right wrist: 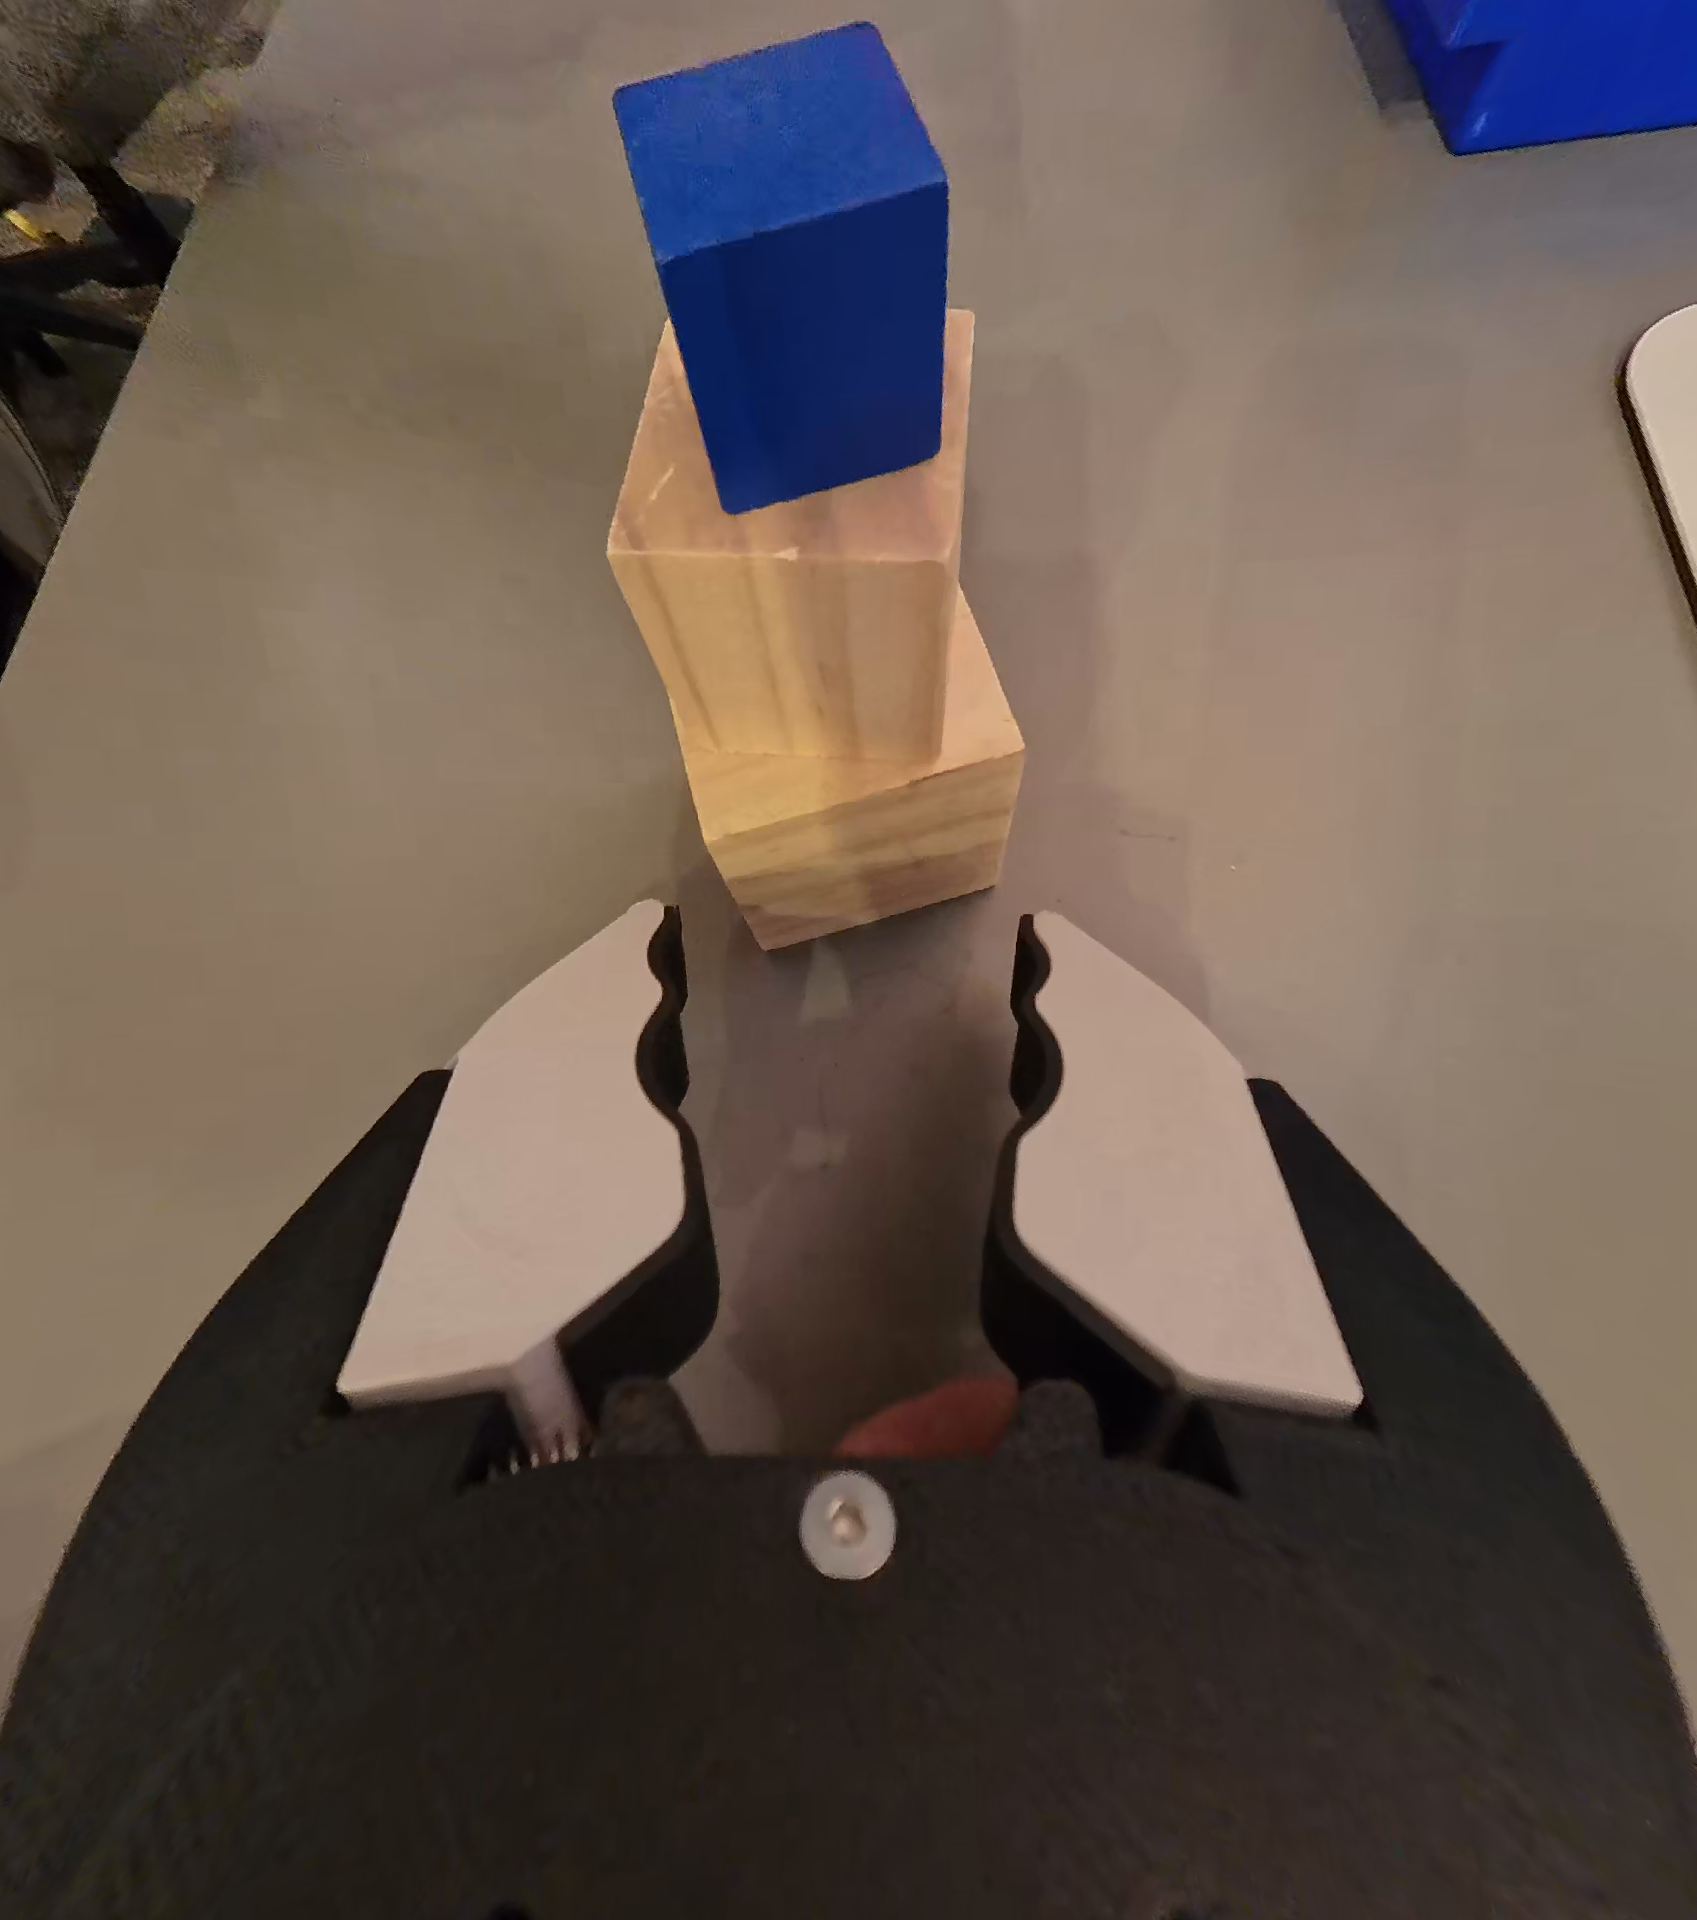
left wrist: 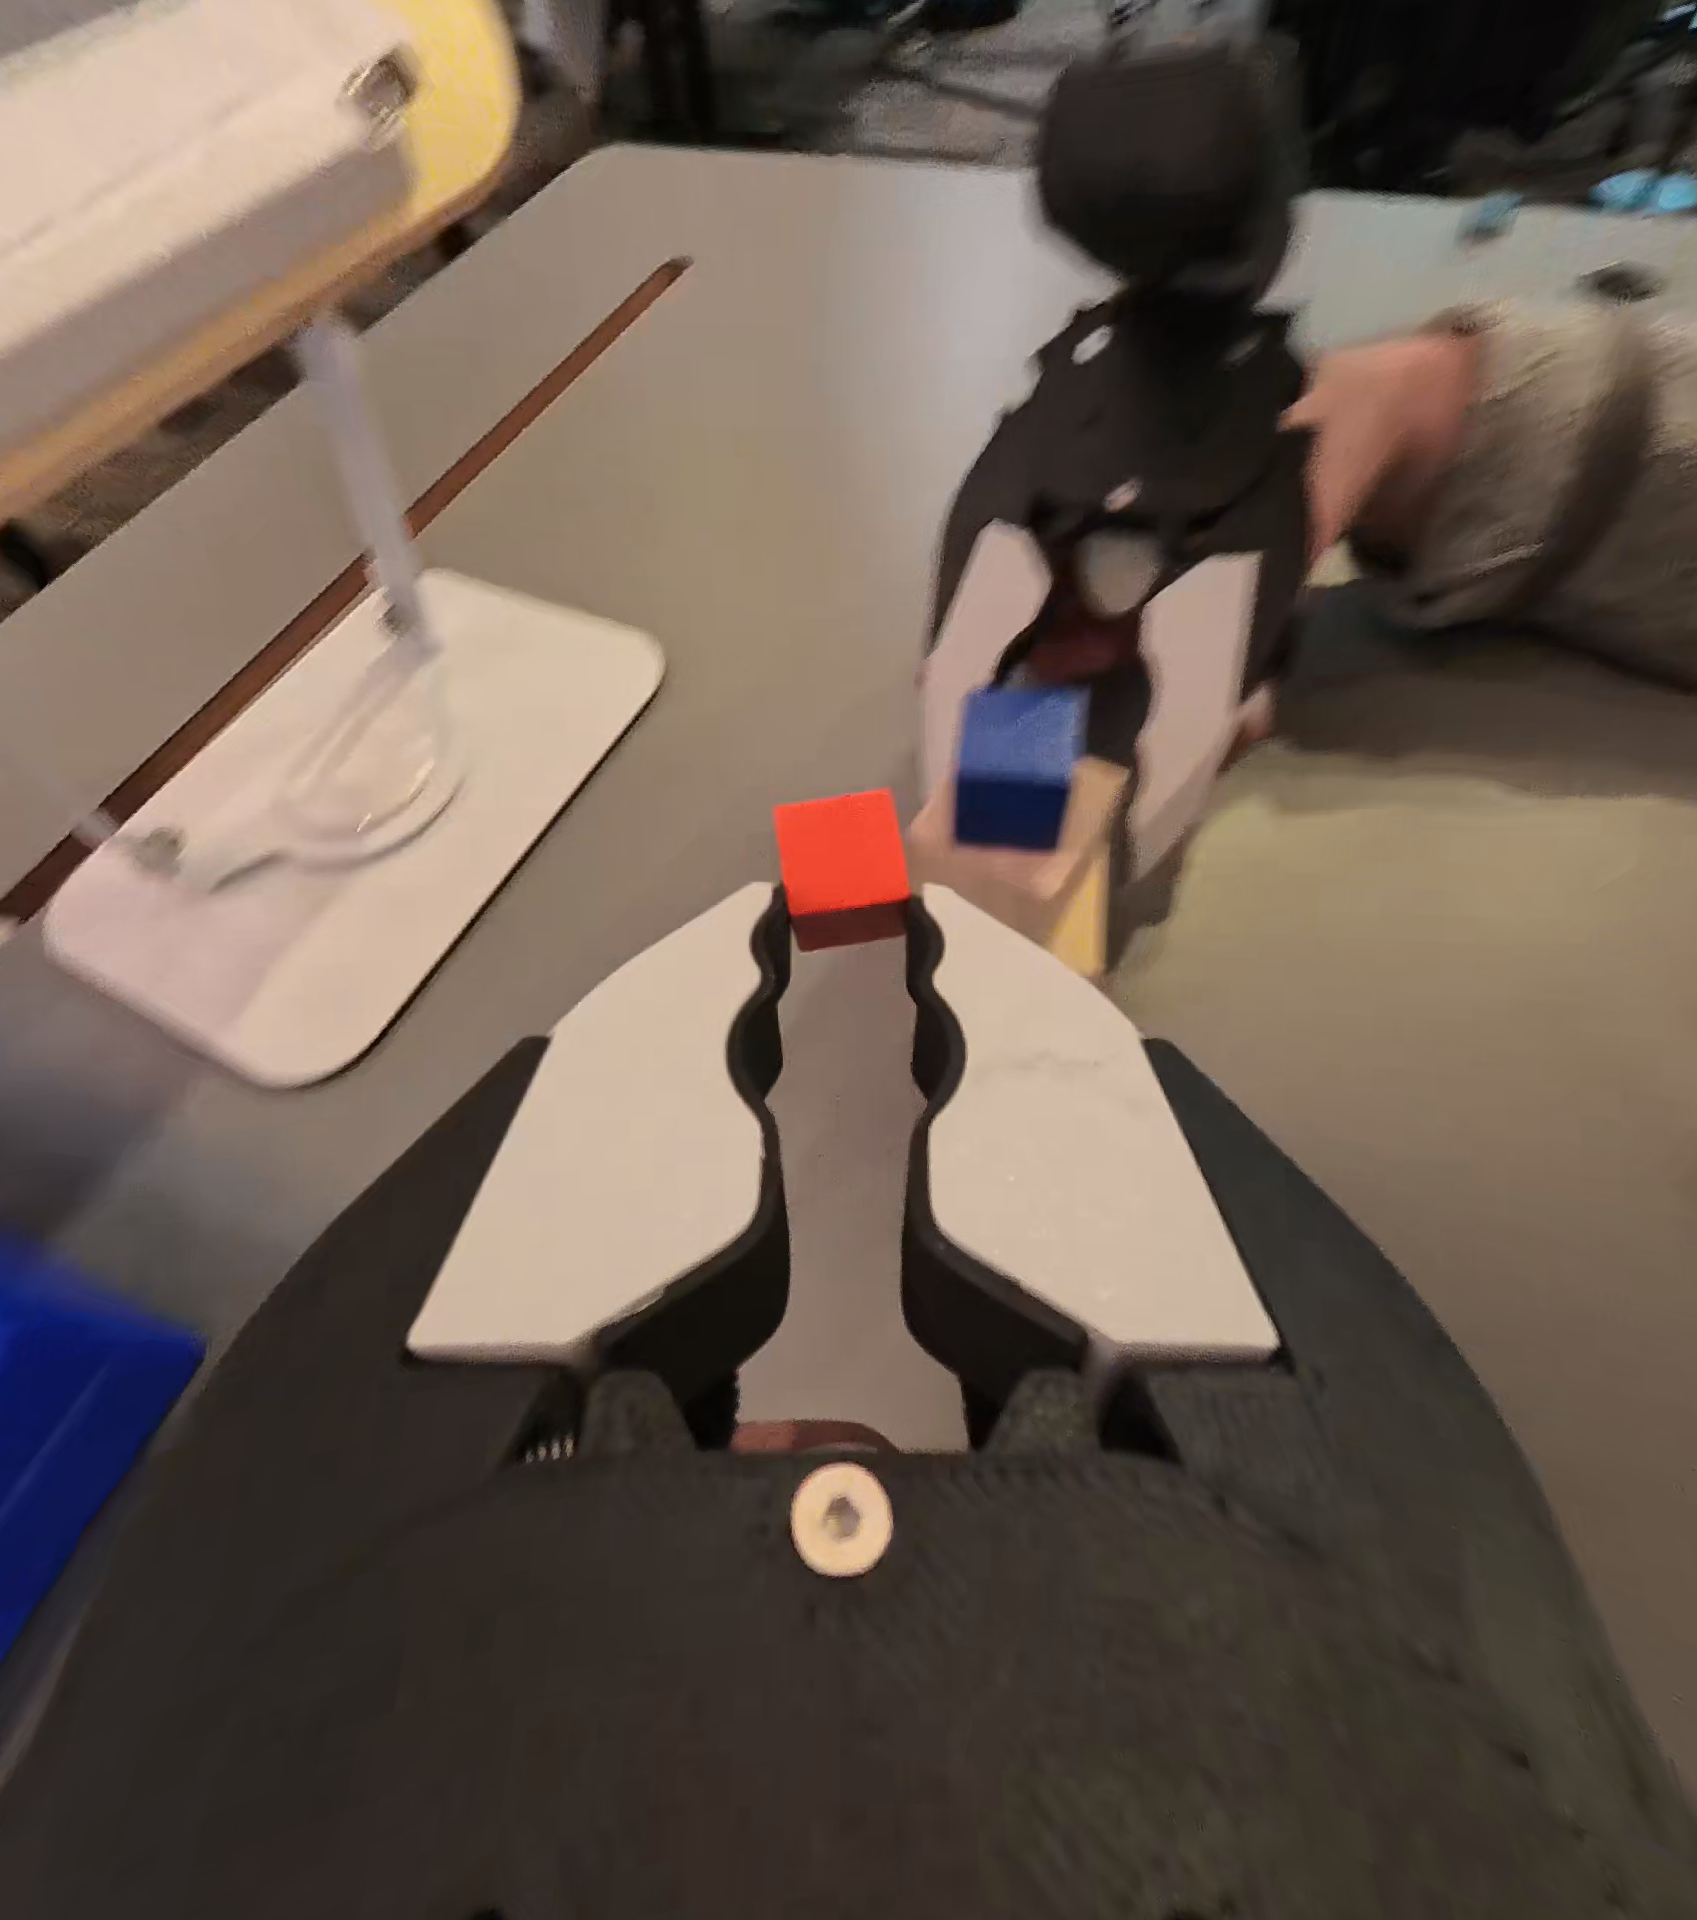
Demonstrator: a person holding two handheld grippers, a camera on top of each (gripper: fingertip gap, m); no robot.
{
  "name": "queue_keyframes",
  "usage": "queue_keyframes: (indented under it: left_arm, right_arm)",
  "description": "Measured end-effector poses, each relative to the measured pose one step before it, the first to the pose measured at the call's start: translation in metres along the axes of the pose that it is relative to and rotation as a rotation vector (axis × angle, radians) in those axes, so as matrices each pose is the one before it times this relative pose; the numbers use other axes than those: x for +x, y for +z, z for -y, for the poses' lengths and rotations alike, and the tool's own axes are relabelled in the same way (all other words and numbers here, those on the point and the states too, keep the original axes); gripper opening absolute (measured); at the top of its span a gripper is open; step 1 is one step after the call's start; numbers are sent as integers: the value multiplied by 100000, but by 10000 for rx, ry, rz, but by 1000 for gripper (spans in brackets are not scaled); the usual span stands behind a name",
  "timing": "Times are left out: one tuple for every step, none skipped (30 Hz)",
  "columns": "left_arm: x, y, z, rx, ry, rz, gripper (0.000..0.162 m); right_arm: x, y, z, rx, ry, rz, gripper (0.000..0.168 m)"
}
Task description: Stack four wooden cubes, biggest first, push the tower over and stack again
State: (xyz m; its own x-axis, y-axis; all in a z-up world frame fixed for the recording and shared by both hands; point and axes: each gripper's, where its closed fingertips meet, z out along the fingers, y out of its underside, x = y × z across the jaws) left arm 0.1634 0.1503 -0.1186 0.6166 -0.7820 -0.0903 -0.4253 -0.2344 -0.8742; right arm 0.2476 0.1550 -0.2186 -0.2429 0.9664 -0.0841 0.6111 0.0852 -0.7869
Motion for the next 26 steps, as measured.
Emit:
queue_keyframes:
  left_arm:
    - [969, 234, 1141, 162, 88, -433, 20]
    - [634, 340, 777, -14, 65, -260, 21]
    - [515, 361, 553, -87, 176, -200, 20]
    - [428, 397, 300, -178, 145, -186, 20]
    - [137, 435, 42, -282, 74, -27, 20]
    - [106, 438, -41, -255, 91, -44, 20]
    - [80, 434, -120, -223, -8, -88, 20]
    - [-68, 354, -134, -172, -3, -1, 20]
    - [2, 268, -74, -102, -57, -52, 20]
    - [-2, 193, -119, -112, -80, -46, 20]
    - [-7, 140, -113, -94, -48, -36, 20]
    - [152, 119, -179, -129, -116, -170, 21]
    - [155, -7, 93, 38, -134, -189, 21]
    - [-43, -62, 250, 161, -3, 1, 21]
    - [21, -18, 36, 17, -30, -42, 22]
    - [-17, 63, -190, -130, -69, -22, 31]
    - [-111, 20, -4, 25, -44, 75, 42]
    - [-5, -36, -42, 31, -49, 6, 50]
    - [-4, -128, -154, -26, -21, -3, 53]
    - [-222, -265, -6, 120, 16, 152, 56]
    - [-214, -398, 26, 201, -50, 132, 57]
    - [-144, -471, -190, 122, -141, 37, 57]
    - [-245, -564, -267, 165, -71, 103, 56]
    - [-383, -650, -339, 224, 9, 182, 49]
    - [-546, -663, -615, 147, 2, 246, 38]
    - [-805, -631, -969, -22, -75, 333, 30]
  right_arm:
    - [-7, -9, 6, 3, -3, -3, 61]
    - [-15, -10, 2, -1, -10, 0, 61]
    - [-10, 13, -10, -8, -10, 0, 61]
    - [1, 12, -16, -16, -5, -1, 61]
    - [-7, 3, -5, -9, -4, 2, 61]
    - [-10, 6, 0, -5, -4, 5, 61]
    - [-5, 4, -5, -9, -8, 3, 61]
    - [-11, 5, -6, -11, -10, 1, 61]
    - [-9, 6, -3, -9, -10, 0, 61]
    - [-4, 4, -4, -9, -7, 1, 61]
    - [-6, 3, -6, -10, -3, 1, 61]
    - [-8, -5, 6, -2, -5, 1, 62]
    - [4, 9, 9, 2, -4, 1, 62]
    - [-1, -1, -3, -2, -1, 2, 62]
    - [-4, 6, 4, -2, 1, 5, 62]
    - [1, -8, -3, 3, 5, 2, 62]
    - [12, -15, 7, 6, 8, -1, 62]
    - [12, -18, 2, 1, 9, -2, 62]
    - [10, -10, -4, 3, 12, -1, 62]
    - [6, -14, -3, 9, 7, 3, 62]
    - [-6, -20, 16, 10, -1, 0, 62]
    - [1, -46, -5, 8, 5, -7, 62]
    - [27, -75, -24, 10, 15, -16, 62]
    - [40, -121, 6, 29, 22, -24, 62]
    - [5, -152, 37, 49, 32, 5, 61]
    - [-48, -167, 84, 76, 28, 42, 55]
